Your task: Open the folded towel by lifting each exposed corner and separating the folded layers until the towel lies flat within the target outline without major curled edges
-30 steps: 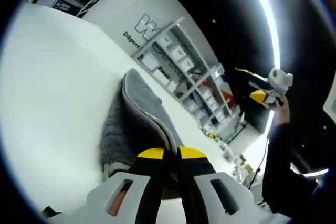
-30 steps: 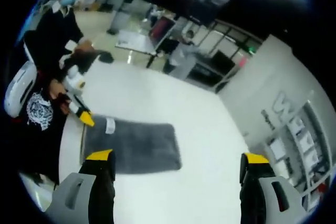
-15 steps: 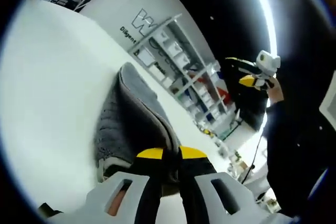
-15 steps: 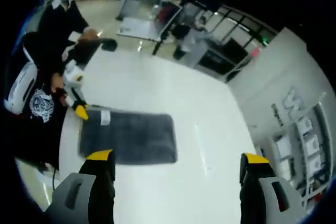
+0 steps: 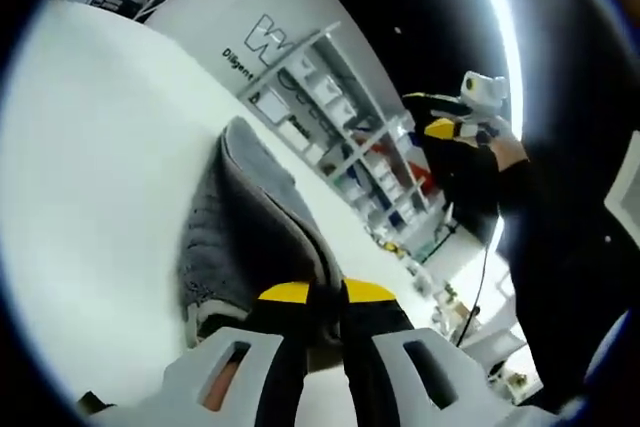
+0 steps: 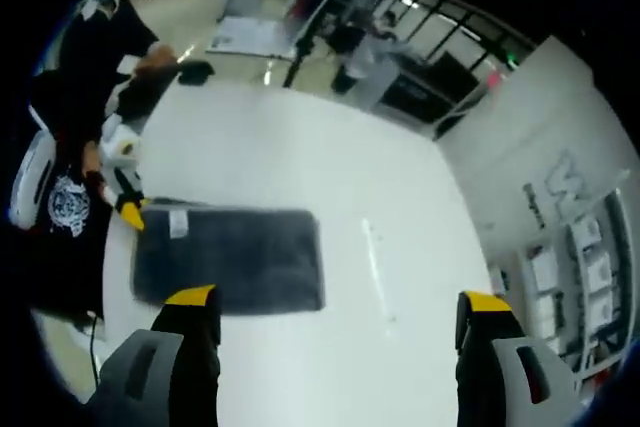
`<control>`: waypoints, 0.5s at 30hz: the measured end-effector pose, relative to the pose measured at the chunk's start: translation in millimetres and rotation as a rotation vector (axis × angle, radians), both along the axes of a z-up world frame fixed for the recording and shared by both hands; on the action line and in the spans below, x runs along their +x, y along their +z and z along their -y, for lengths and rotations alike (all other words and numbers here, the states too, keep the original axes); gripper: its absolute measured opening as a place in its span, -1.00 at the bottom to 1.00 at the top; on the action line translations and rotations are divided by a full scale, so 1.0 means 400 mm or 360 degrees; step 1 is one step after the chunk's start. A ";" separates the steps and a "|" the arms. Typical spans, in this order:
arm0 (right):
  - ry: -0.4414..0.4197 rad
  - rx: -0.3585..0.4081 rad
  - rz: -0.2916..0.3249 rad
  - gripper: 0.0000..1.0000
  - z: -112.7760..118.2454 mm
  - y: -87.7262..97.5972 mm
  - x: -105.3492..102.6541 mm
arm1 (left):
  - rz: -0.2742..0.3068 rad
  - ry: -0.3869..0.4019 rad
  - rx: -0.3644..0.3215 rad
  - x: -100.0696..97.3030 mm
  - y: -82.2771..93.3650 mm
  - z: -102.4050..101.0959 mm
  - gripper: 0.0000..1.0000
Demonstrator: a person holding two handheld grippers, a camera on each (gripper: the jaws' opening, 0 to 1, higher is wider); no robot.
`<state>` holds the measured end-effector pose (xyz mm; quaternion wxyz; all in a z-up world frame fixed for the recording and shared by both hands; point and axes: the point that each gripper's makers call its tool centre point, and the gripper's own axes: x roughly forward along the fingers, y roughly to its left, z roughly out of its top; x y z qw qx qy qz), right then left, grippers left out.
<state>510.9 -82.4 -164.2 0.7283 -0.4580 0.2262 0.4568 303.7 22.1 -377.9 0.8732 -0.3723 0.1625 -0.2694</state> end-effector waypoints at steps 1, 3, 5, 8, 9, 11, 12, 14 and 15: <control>-0.0003 -0.0004 0.0000 0.97 -0.004 0.000 0.006 | 0.0007 0.0000 0.0005 0.001 0.002 0.000 -0.83; -0.0014 -0.0010 -0.0008 0.96 -0.016 0.001 0.025 | 0.0008 -0.0001 0.0004 0.000 0.002 0.002 -0.83; -0.0020 -0.0012 -0.0018 0.92 -0.029 -0.001 0.038 | -0.0021 -0.0006 -0.0027 -0.004 -0.003 0.008 -0.84; -0.0023 -0.0042 0.0000 0.93 -0.060 0.003 0.076 | -0.0015 0.0028 -0.0036 -0.004 0.001 0.002 -0.84; -0.0022 -0.0041 0.0008 0.93 -0.067 0.007 0.083 | -0.0017 0.0031 -0.0044 -0.006 0.002 0.002 -0.85; -0.0009 -0.0024 0.0025 0.92 -0.093 0.022 0.097 | -0.0018 0.0044 -0.0052 -0.004 0.003 -0.002 -0.86; -0.0003 -0.0019 0.0021 0.92 -0.108 0.028 0.109 | -0.0017 0.0047 -0.0057 -0.003 0.004 -0.003 -0.87; 0.0028 -0.0038 0.0000 0.92 -0.129 0.032 0.117 | -0.0013 0.0041 -0.0060 -0.002 0.004 -0.001 -0.87; 0.0036 -0.0048 0.0000 0.91 -0.132 0.031 0.117 | -0.0010 0.0038 -0.0062 -0.003 0.004 -0.001 -0.88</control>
